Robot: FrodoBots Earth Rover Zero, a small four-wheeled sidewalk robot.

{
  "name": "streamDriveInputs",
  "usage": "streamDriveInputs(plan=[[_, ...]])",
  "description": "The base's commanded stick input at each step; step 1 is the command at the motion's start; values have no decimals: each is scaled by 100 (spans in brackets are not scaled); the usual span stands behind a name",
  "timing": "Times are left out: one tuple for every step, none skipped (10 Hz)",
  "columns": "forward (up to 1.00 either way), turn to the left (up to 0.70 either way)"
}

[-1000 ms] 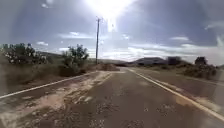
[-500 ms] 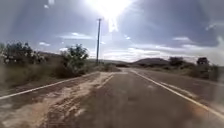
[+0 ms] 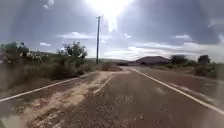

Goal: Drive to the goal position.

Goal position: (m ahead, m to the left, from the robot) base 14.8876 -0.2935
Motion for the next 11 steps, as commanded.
streamDriveInputs(plan=[[100,0],[100,-40],[100,-40],[100,-40],[100,-40],[100,-28],[100,-8],[100,0],[100,0],[100,0],[100,0]])
